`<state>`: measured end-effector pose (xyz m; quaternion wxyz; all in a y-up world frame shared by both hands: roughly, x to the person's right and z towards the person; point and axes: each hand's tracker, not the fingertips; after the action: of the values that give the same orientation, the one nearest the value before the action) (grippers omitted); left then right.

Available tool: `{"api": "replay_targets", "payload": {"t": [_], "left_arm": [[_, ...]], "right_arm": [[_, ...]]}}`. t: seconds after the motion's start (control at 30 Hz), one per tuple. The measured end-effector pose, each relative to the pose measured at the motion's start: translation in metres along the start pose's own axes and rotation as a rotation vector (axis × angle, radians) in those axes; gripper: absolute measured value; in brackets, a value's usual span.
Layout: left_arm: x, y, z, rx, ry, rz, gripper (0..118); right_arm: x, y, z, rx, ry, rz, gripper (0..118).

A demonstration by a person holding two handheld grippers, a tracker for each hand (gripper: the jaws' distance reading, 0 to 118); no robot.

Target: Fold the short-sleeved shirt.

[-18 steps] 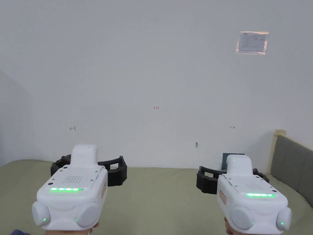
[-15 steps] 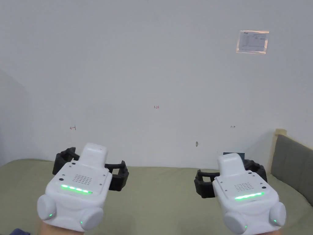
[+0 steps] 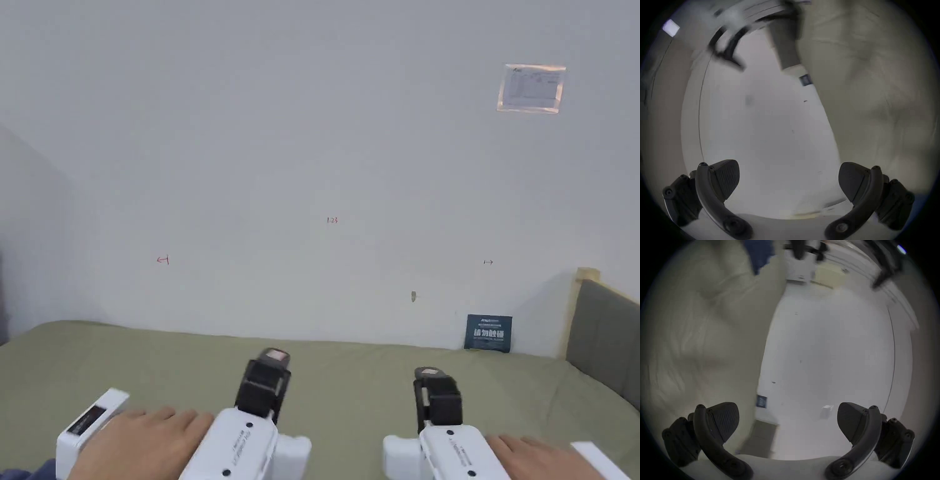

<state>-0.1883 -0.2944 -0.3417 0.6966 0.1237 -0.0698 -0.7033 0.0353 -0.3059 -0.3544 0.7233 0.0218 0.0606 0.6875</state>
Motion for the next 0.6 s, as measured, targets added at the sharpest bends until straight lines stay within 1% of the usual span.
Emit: {"api": "replay_targets", "payload": {"t": [0.03, 0.1, 0.17, 0.2, 0.23, 0.27, 0.33, 0.37, 0.43, 0.53, 0.57, 0.6], "left_arm": [[-0.015, -0.004, 0.001, -0.057, 0.001, 0.214, 118], [-0.044, -0.016, -0.005, -0.136, -0.045, 0.661, 118], [-0.075, -0.039, 0.003, -0.174, -0.075, 1.195, 118], [-0.082, -0.05, 0.006, -0.161, -0.106, 1.402, 118], [-0.084, -0.063, 0.009, -0.143, -0.097, 1.597, 118], [-0.084, -0.072, 0.013, -0.147, -0.071, 1.729, 118], [-0.083, -0.073, 0.032, -0.157, 0.035, 1.803, 118], [-0.081, -0.074, 0.038, -0.152, 0.07, 1.817, 118], [-0.079, -0.066, 0.043, -0.141, 0.094, 1.781, 118], [-0.083, -0.055, 0.05, -0.121, 0.1, 1.705, 118], [-0.084, -0.048, 0.043, -0.142, 0.1, 1.677, 118], [-0.084, -0.044, 0.041, -0.141, 0.094, 1.675, 118]], "right_arm": [[0.013, -0.001, 0.001, -0.01, 0.008, -0.17, 118], [0.044, -0.002, 0.002, -0.036, 0.019, -0.557, 118], [0.072, -0.015, 0.009, -0.006, 0.023, -1.003, 118], [0.079, -0.022, 0.013, 0.015, 0.013, -1.169, 118], [0.088, -0.027, 0.017, 0.047, 0.02, -1.314, 118], [0.091, -0.032, 0.022, 0.053, 0.011, -1.416, 118], [0.09, -0.04, 0.029, 0.063, -0.015, -1.548, 118], [0.086, -0.042, 0.028, 0.044, -0.054, -1.59, 118], [0.084, -0.048, 0.03, 0.044, -0.083, -1.603, 118], [0.083, -0.046, 0.032, 0.059, -0.116, -1.57, 118], [0.084, -0.045, 0.032, 0.052, -0.131, -1.557, 118], [0.086, -0.045, 0.031, 0.043, -0.119, -1.559, 118]]}}
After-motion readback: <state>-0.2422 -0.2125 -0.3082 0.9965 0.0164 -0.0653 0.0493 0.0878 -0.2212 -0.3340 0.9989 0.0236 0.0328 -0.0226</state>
